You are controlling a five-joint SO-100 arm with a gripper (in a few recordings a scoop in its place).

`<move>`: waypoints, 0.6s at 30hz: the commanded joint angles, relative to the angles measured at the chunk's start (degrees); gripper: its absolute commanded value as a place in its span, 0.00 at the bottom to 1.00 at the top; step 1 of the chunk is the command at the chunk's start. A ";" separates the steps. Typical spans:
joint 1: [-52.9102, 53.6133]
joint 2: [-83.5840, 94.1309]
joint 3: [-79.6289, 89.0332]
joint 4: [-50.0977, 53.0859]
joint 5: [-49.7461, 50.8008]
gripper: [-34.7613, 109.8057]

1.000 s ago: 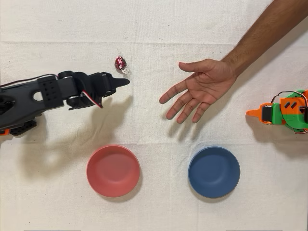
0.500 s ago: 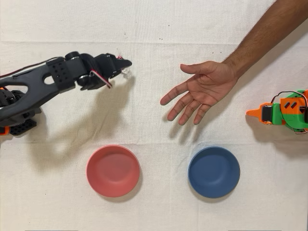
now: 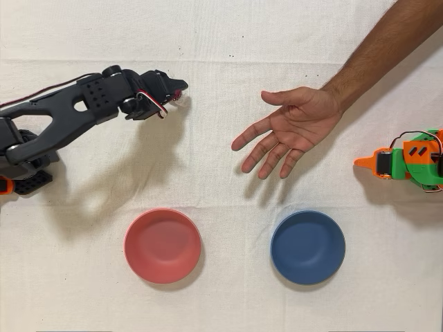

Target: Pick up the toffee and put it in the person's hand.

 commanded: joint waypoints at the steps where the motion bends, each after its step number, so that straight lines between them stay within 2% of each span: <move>1: -0.97 0.70 -4.92 -0.35 0.88 0.45; 18: -0.97 -4.75 -7.47 -1.05 -0.35 0.43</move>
